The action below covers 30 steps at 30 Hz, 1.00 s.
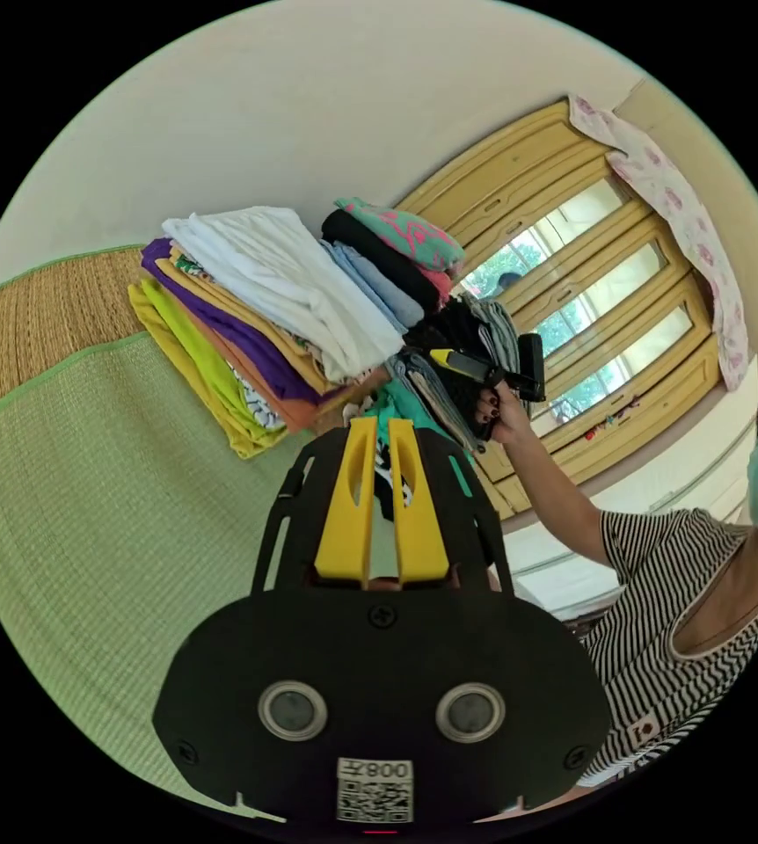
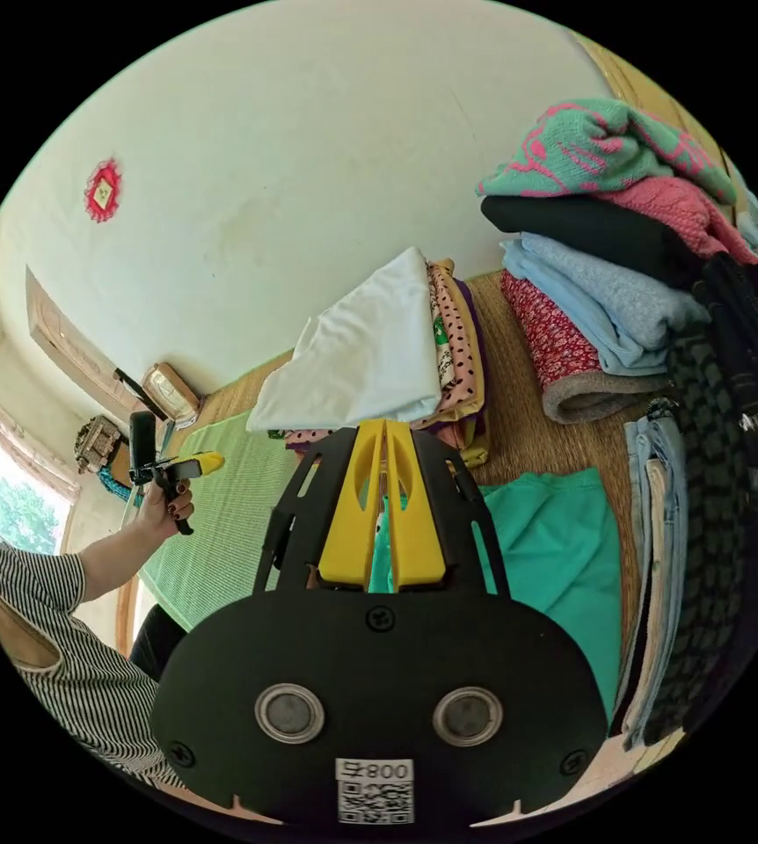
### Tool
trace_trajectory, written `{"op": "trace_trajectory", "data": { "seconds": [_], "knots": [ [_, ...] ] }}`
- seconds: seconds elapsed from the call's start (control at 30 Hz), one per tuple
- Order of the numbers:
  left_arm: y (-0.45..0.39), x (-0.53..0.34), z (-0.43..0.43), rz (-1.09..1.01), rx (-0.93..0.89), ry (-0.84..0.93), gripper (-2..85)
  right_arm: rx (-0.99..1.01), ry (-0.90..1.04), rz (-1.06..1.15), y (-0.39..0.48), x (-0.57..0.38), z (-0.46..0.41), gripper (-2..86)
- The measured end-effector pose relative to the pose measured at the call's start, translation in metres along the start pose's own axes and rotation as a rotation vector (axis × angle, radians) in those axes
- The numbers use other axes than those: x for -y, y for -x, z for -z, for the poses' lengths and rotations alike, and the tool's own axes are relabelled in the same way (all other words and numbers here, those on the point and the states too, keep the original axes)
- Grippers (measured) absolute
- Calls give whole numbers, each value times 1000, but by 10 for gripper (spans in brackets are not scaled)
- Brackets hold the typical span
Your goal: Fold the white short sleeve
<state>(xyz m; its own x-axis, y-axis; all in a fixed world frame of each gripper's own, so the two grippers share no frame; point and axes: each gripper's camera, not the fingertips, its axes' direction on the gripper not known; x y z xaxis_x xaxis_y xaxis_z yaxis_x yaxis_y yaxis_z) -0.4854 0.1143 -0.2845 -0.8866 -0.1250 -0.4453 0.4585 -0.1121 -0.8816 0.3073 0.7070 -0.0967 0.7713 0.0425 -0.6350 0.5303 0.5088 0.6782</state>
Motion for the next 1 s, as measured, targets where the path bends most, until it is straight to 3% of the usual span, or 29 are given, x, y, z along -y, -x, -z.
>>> {"op": "trace_trajectory", "data": {
  "seconds": [0.17, 0.3, 0.4, 0.63, 0.8, 1.0],
  "knots": [
    [-29, -98, -47, -25, 173, 287, 6, -192, -45, 44, 52, -73, 34, 22],
    [-43, -165, -95, 6, 402, 465, 3, -358, 3, -7, 76, -92, 8, 54],
    [-49, -176, -102, 62, 432, 379, 3, -411, 57, -39, 88, -80, -20, 77],
    [-45, -180, -115, 25, 401, 402, 4, -446, 44, -113, 114, -33, -48, 122],
    [-41, -190, -113, 56, 400, 357, 4, -480, 126, -219, 106, -2, -73, 95],
    [-29, -197, -103, 141, 358, 334, 2, -396, 33, -277, 128, 6, -18, 33]
  ]
}}
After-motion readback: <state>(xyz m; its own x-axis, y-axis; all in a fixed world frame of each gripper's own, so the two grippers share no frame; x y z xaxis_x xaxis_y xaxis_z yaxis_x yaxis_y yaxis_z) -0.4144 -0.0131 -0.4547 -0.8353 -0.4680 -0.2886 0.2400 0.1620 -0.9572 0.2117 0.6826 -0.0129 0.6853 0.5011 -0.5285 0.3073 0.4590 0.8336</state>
